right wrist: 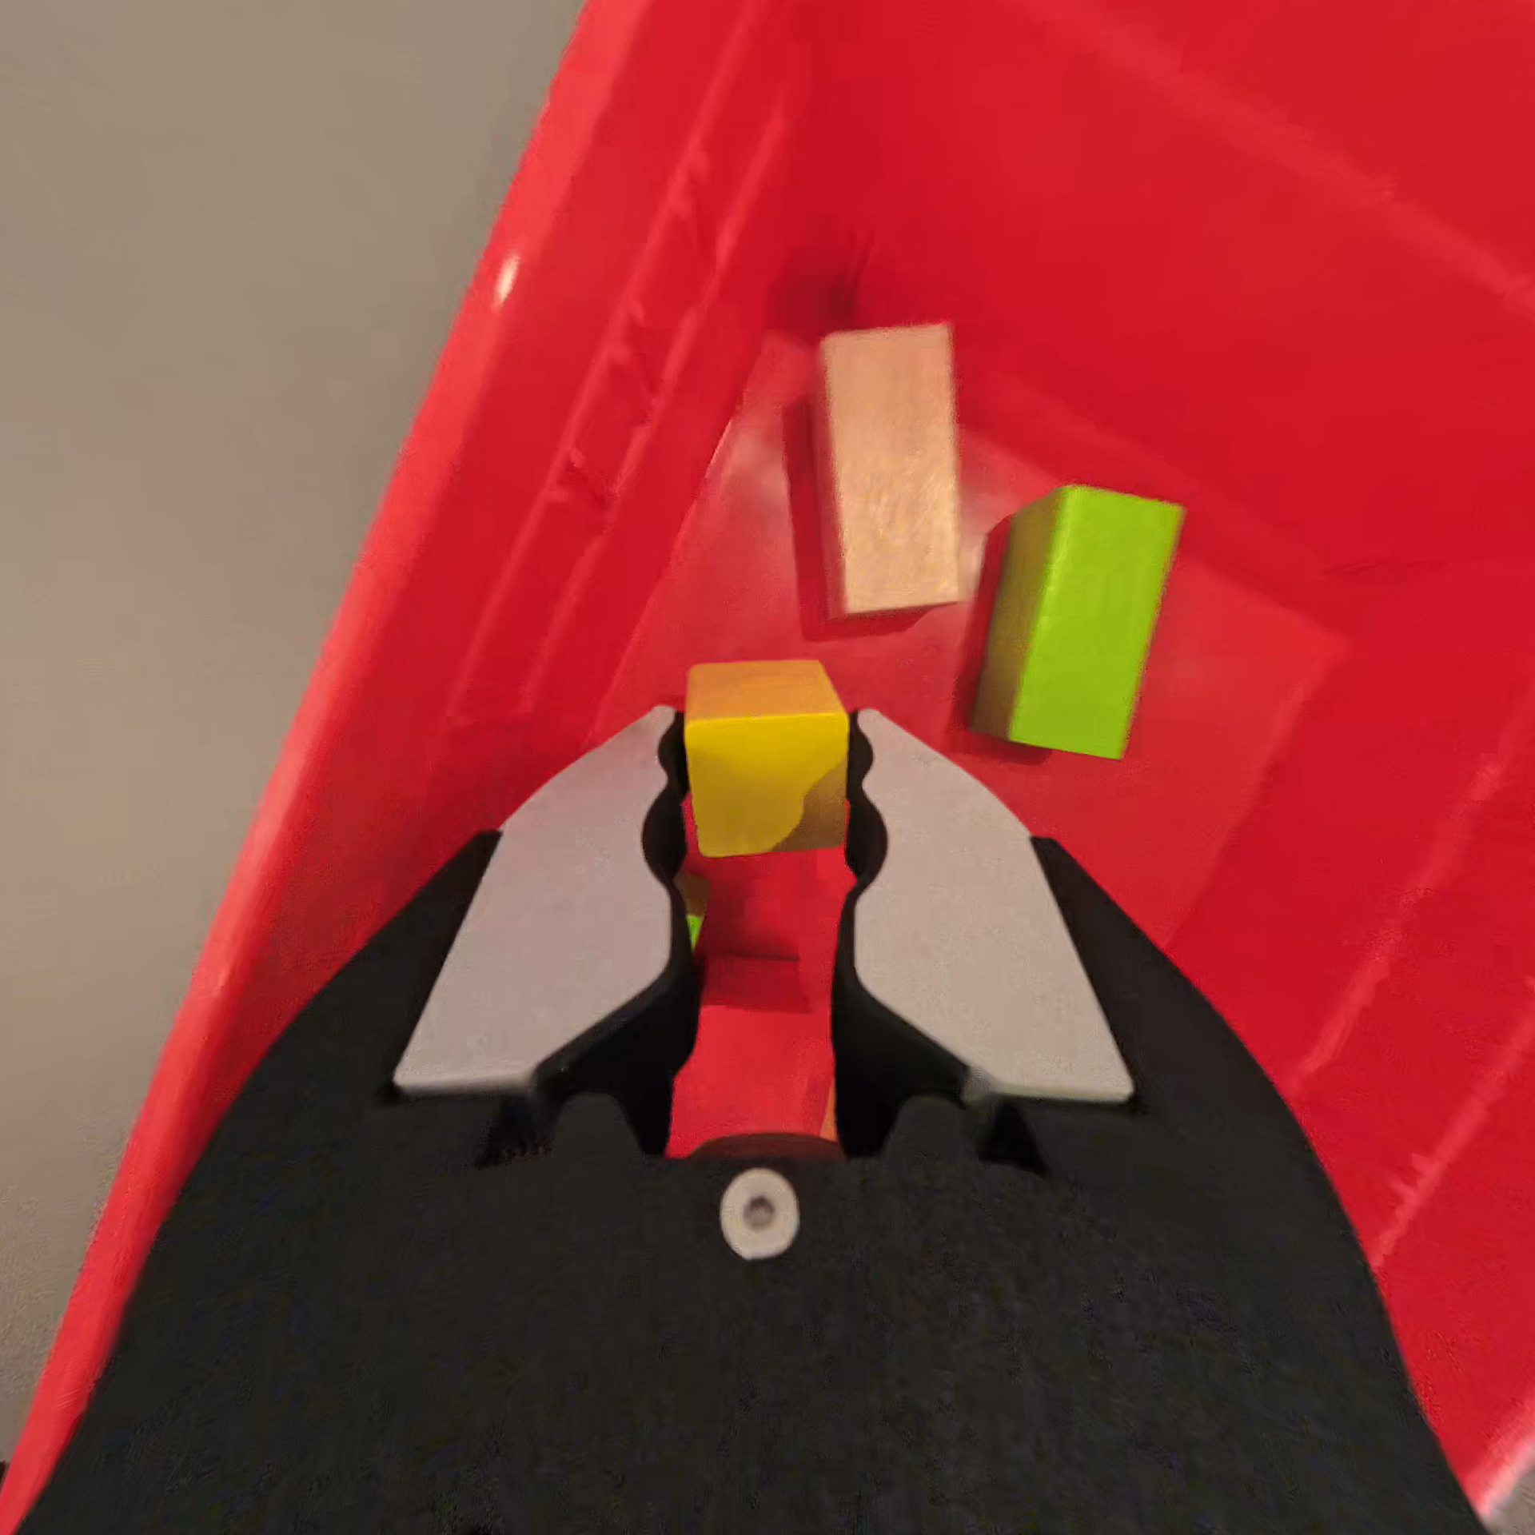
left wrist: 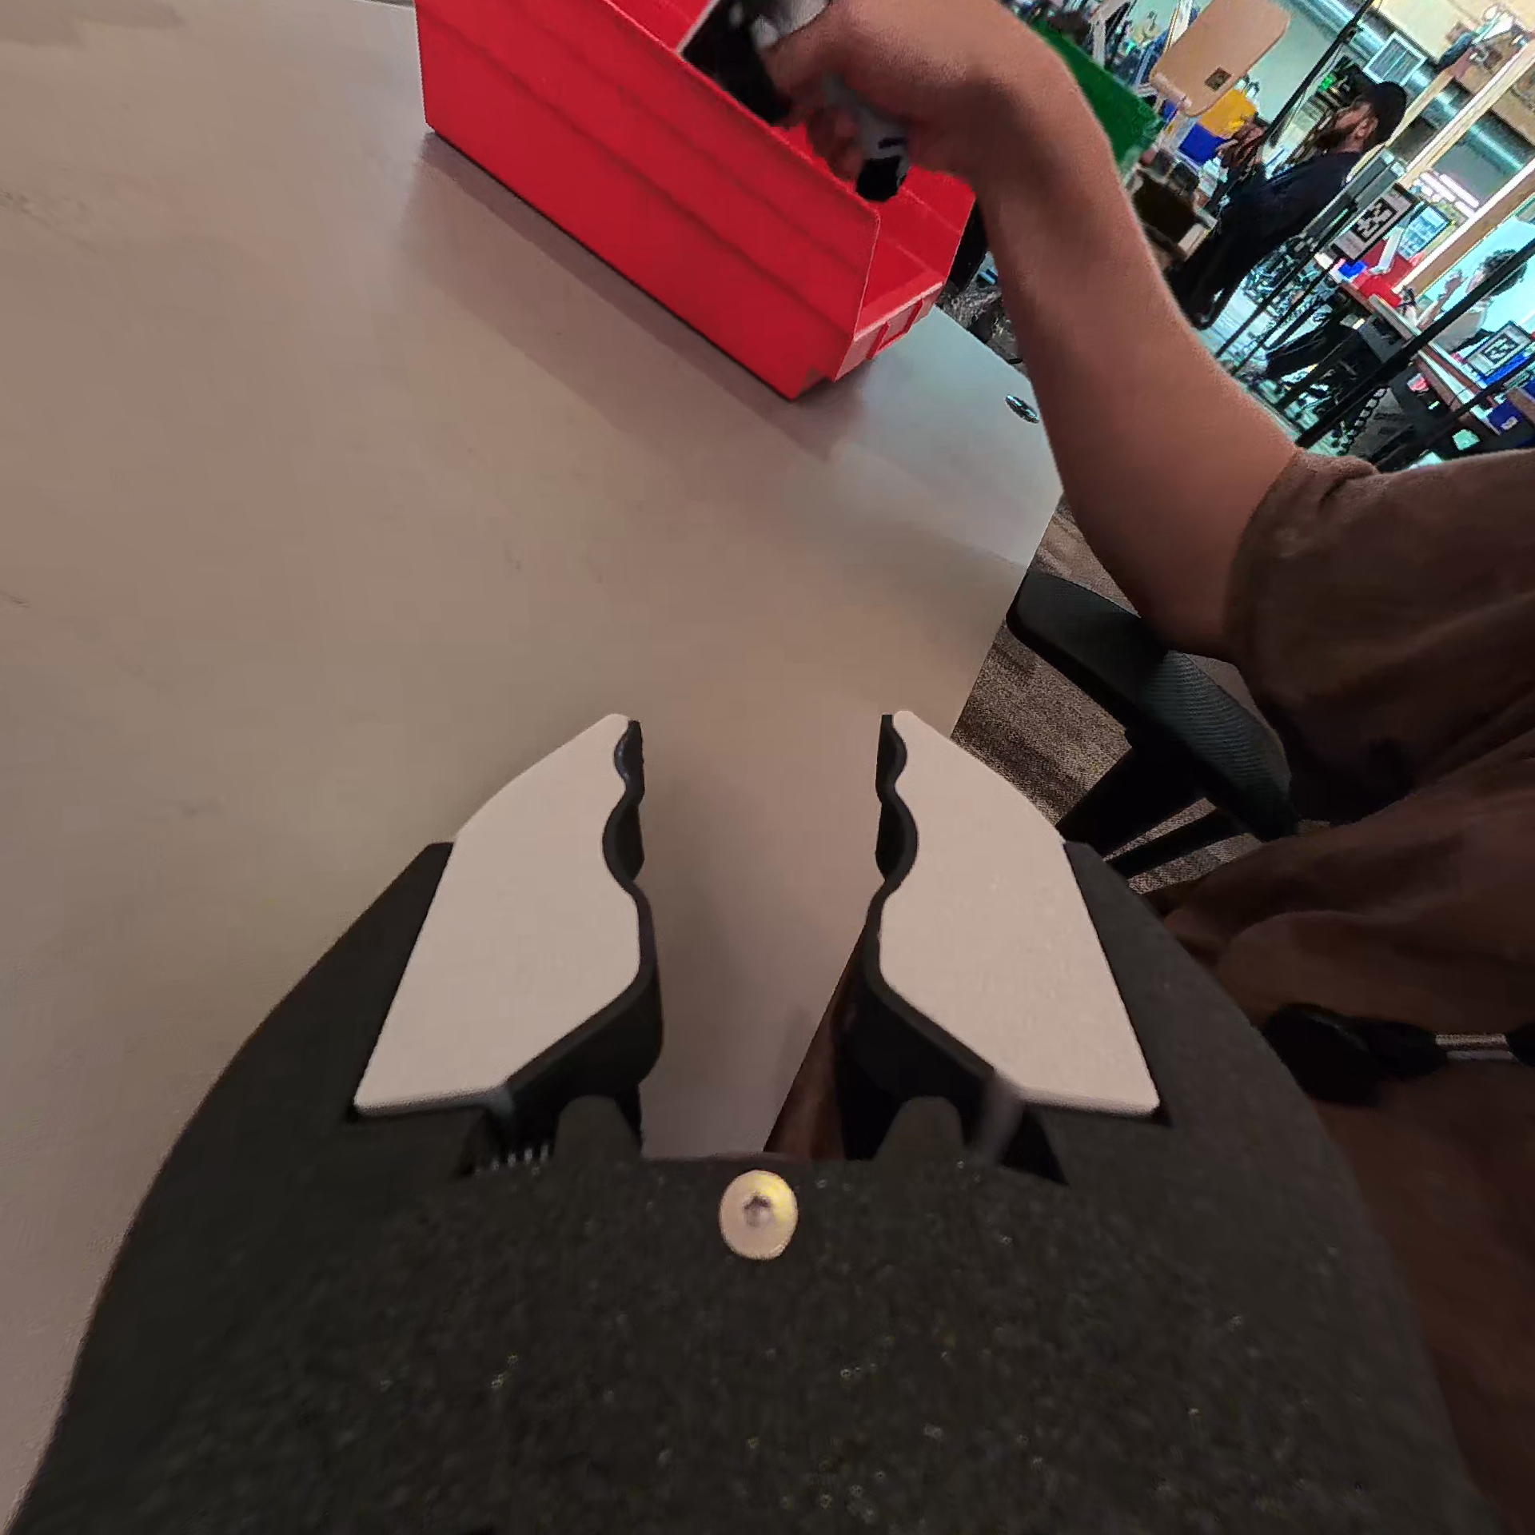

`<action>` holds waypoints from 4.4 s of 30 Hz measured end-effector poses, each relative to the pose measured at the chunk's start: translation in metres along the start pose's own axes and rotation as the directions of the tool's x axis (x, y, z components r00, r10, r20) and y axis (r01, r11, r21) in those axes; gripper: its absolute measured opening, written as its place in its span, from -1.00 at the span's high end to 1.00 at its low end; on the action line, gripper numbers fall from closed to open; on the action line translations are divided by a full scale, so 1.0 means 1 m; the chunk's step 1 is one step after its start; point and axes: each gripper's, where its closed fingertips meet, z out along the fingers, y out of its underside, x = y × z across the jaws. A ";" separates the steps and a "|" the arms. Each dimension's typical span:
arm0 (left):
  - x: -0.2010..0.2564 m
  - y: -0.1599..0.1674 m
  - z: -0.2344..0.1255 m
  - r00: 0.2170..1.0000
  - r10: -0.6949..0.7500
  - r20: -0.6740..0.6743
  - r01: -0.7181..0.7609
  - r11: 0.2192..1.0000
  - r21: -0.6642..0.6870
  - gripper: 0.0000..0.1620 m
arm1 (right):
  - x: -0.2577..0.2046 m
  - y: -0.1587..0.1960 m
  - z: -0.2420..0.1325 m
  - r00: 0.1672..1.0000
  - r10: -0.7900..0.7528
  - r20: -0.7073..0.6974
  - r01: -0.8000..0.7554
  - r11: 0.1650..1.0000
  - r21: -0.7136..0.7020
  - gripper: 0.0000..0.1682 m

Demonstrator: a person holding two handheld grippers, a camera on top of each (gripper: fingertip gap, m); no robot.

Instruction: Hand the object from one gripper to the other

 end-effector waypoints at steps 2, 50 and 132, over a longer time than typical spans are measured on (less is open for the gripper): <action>0.001 0.001 0.000 1.000 0.003 0.000 -0.003 1.000 -0.004 0.34 | -0.009 0.003 0.011 0.999 0.014 0.050 -0.012 0.999 -0.043 0.58; -0.179 -0.032 -0.139 0.720 -0.090 0.688 0.346 0.906 -0.244 0.25 | -0.179 0.074 -0.146 0.954 0.055 0.295 -0.295 0.344 0.892 0.34; 0.011 -0.012 0.002 0.916 -0.272 -0.293 0.282 0.959 -0.010 0.24 | 0.016 0.020 -0.017 0.754 0.633 0.176 -0.650 0.757 0.061 0.60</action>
